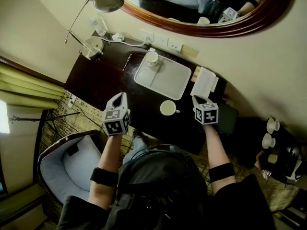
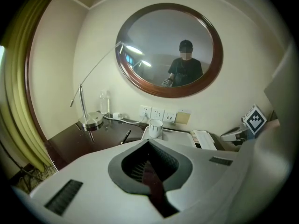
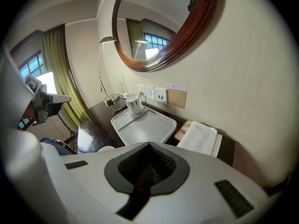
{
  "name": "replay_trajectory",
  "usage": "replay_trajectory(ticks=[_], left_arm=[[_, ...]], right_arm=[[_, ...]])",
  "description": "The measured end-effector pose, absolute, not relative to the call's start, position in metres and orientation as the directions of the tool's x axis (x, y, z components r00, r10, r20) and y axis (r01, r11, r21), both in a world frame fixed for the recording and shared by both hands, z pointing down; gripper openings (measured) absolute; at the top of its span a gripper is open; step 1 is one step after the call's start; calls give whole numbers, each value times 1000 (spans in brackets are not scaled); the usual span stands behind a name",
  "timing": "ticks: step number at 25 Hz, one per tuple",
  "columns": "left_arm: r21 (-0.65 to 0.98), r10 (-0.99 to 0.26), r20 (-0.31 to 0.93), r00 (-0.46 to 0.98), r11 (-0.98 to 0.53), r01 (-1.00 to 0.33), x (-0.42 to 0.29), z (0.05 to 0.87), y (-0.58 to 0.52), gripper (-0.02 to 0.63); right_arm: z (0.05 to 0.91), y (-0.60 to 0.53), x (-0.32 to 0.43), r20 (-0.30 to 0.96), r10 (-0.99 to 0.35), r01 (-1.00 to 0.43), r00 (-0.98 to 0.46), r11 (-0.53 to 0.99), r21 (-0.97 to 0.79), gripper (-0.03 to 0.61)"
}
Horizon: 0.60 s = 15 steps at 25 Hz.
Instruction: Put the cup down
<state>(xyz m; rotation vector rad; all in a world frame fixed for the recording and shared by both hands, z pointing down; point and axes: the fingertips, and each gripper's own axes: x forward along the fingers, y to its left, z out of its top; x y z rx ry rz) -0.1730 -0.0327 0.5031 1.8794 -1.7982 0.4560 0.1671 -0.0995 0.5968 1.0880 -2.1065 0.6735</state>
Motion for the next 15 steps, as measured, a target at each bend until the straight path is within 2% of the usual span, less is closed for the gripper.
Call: replay_trajectory(ticks=[7,9,11,15], left_arm=[[136,-817,571,86,-9,-991,-169,506,-39,-12],[128,-816,570,92,-23,-992,-168,509,-43,-12],[115,-812,576,100,-40,-993,-165,513,-45,-12],[113,-794,593,135,-84,-990,-155,517,-53,-12]], right_arm=[[595,-116,163,728,-533,-834,-431,544,-96,25],[595,-125,158,718,-539,-825,-440,559,-86,53],[594,-133,146,708,-533,-807,-464,583,-90,106],[593,-159,113,692,-529,-781,-491,620,-80,123]])
